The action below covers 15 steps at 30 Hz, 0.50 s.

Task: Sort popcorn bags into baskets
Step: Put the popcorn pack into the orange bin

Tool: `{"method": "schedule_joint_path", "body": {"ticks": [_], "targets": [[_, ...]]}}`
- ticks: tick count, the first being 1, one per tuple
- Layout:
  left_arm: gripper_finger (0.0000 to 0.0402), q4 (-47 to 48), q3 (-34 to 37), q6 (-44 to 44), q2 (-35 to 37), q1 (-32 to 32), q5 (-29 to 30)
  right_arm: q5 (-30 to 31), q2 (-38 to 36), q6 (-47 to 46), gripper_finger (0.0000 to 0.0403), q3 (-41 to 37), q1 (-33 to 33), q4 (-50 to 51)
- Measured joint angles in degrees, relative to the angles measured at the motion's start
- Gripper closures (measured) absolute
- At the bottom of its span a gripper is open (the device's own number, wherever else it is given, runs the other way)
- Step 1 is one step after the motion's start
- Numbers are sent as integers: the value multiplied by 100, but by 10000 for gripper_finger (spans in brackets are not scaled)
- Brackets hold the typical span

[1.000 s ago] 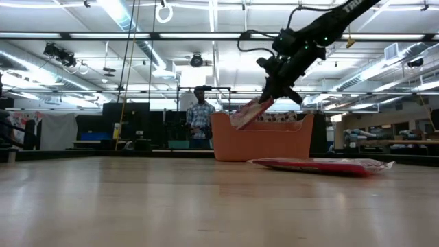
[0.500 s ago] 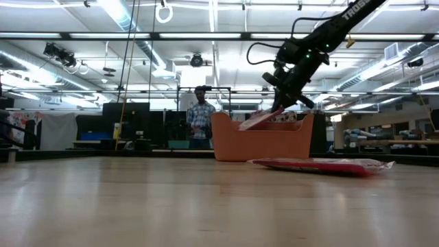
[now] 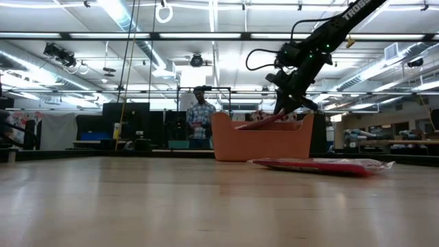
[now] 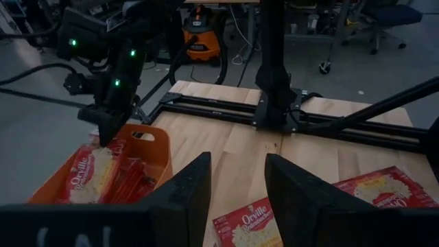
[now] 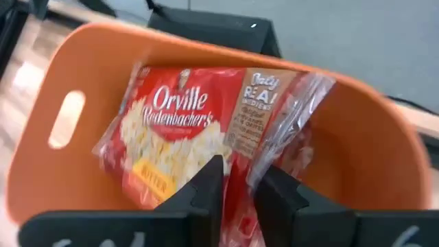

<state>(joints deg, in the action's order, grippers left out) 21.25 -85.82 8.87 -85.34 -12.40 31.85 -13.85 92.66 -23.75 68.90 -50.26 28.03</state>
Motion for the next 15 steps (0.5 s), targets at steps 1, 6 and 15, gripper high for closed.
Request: {"method": "schedule_joint_path", "body": {"ticks": [1,6,15], "targets": [[261,32,0,80,0,0,-1,-55,-12,57,315,0,-14,36],[260,107,0,318,0,0,-16,281,-213,573,299,4,-62,316],[260,359,0,854,-335,35,-23,-450,-1144,1143,299,7,150,760]]}}
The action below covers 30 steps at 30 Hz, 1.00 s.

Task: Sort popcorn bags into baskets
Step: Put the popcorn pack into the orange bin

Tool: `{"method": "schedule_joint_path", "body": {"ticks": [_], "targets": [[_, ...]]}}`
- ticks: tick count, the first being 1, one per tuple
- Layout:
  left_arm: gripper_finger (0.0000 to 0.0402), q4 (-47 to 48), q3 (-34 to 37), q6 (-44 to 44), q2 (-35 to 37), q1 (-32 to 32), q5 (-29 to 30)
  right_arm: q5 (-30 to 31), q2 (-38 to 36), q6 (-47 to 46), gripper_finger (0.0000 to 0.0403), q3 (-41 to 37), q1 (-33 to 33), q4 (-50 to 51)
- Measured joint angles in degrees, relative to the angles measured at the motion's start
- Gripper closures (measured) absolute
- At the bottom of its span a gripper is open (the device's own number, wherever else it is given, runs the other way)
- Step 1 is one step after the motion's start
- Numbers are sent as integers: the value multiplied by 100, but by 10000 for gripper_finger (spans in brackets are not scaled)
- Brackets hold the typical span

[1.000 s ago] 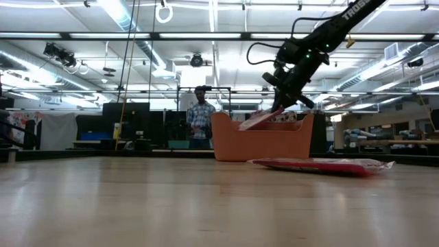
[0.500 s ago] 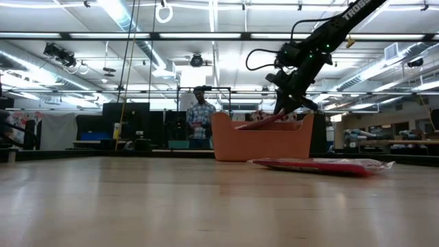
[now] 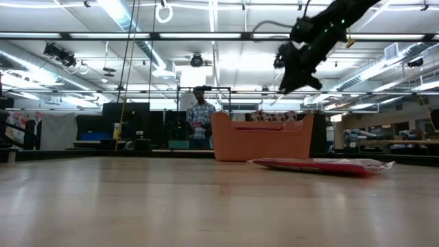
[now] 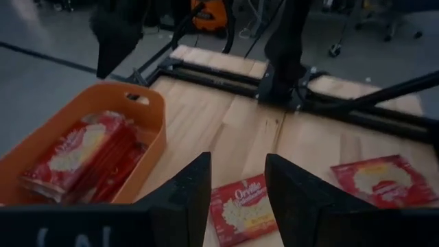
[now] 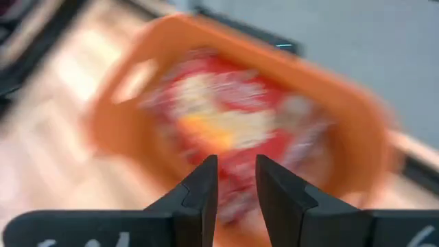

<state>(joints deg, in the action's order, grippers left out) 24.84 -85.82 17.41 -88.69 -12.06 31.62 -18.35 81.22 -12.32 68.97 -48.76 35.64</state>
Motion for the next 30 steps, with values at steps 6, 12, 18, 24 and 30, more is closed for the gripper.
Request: {"method": "schedule_joint_path", "body": {"ticks": [6,12,18,24,30], "targets": [[260,-200,2,0,-542,33,-15,-330,-382,469,299,2,639,542],[260,-599,2,-6,-1134,177,-583,-181,-693,500,299,0,1057,1118],[260,-833,2,-81,-1636,294,-978,385,-1114,346,300,0,1245,1152],[258,-867,0,-784,-2042,425,-1415,391,-1610,46,300,0,1278,1038],[234,-856,0,-2492,-2608,426,-1210,383,-1942,-331,300,-1,1424,1031]]}}
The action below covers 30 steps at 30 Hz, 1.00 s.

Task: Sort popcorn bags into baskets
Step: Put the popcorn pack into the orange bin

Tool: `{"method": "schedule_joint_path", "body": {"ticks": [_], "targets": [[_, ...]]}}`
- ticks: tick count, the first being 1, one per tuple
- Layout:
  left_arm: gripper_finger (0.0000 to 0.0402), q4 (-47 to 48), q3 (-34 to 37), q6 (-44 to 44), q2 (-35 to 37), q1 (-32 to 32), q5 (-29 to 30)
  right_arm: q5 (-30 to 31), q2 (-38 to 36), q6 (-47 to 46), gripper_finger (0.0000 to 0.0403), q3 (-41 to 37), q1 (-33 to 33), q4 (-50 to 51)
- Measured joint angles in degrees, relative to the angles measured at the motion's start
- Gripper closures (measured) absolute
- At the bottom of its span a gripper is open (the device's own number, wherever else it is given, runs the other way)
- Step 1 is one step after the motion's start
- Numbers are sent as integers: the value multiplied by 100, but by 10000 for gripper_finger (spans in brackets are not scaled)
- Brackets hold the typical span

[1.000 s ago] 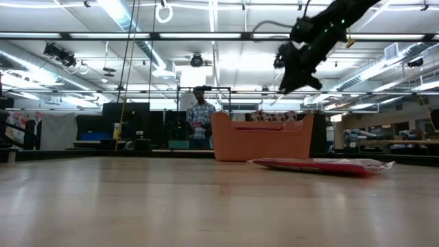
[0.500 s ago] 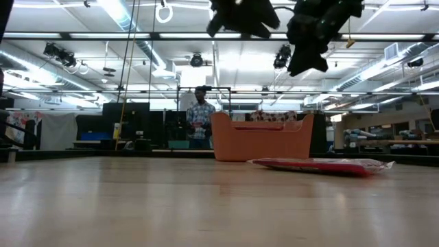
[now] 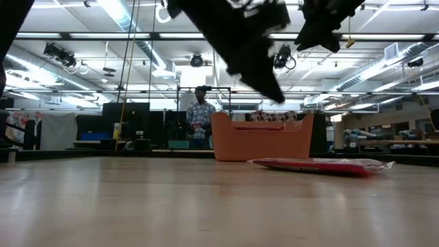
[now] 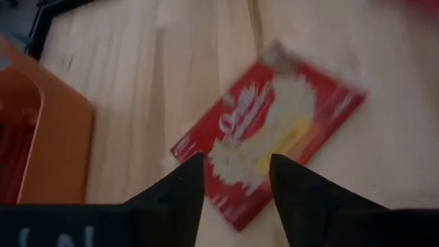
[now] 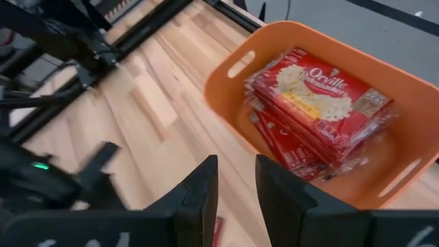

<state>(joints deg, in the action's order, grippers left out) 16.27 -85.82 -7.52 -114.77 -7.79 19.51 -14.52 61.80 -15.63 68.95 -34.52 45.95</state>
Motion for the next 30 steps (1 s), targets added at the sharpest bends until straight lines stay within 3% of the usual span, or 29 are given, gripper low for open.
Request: {"method": "schedule_joint_path", "body": {"ticks": [8,16,26,30], "targets": [[188,-8,0,-1698,-625,-11,313,9,-151,-224,300,-1,371,33],[186,103,-2,-1905,-738,48,-468,419,-149,-233,300,-5,635,93],[191,247,-6,-2019,-1001,252,-441,461,-105,-262,300,-7,671,42],[194,109,-32,-2328,-1132,241,-128,463,-100,-285,300,-7,688,40]]}}
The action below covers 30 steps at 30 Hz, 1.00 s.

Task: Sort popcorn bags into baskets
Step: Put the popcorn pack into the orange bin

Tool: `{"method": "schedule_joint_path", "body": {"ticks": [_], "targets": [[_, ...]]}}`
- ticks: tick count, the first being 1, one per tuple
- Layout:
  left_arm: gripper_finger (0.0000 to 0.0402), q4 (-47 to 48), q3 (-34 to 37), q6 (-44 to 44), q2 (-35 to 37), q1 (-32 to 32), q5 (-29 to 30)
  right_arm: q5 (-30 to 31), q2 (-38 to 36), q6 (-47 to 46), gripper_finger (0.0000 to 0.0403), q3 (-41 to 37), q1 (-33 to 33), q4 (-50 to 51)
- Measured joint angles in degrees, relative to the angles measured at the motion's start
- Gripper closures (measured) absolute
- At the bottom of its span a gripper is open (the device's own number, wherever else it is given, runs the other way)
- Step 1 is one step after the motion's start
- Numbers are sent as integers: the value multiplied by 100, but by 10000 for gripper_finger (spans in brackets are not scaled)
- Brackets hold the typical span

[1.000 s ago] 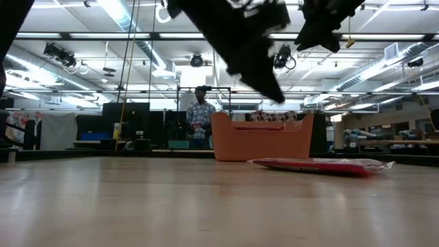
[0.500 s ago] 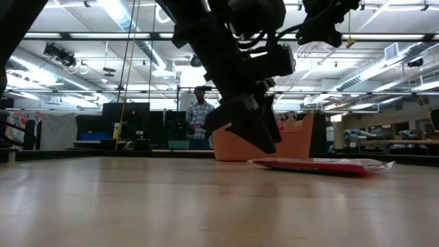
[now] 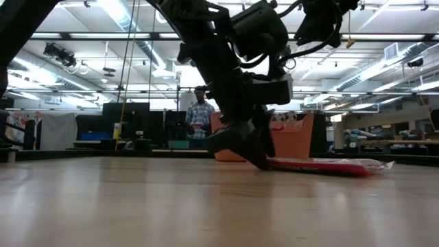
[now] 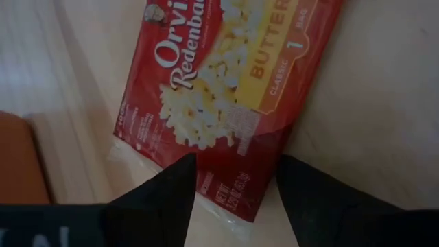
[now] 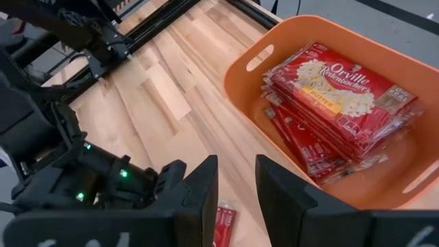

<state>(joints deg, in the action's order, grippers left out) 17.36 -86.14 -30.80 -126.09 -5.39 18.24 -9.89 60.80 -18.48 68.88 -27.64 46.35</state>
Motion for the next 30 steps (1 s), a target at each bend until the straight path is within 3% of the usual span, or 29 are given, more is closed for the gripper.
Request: {"method": "schedule_joint_path", "body": {"ticks": [4,9,11,19,30], "targets": [[234,17,4,-29,-8,-13,-30,0,0,0,300,0,25,0],[356,89,28,50,14,-37,130,20,0,16,300,0,31,2],[387,249,34,230,126,-26,256,20,0,17,300,0,31,2],[397,486,38,835,858,-21,1204,-494,2,-146,300,0,-174,114],[400,649,32,829,1738,-126,3808,-1142,11,-668,300,0,-556,-78]]}}
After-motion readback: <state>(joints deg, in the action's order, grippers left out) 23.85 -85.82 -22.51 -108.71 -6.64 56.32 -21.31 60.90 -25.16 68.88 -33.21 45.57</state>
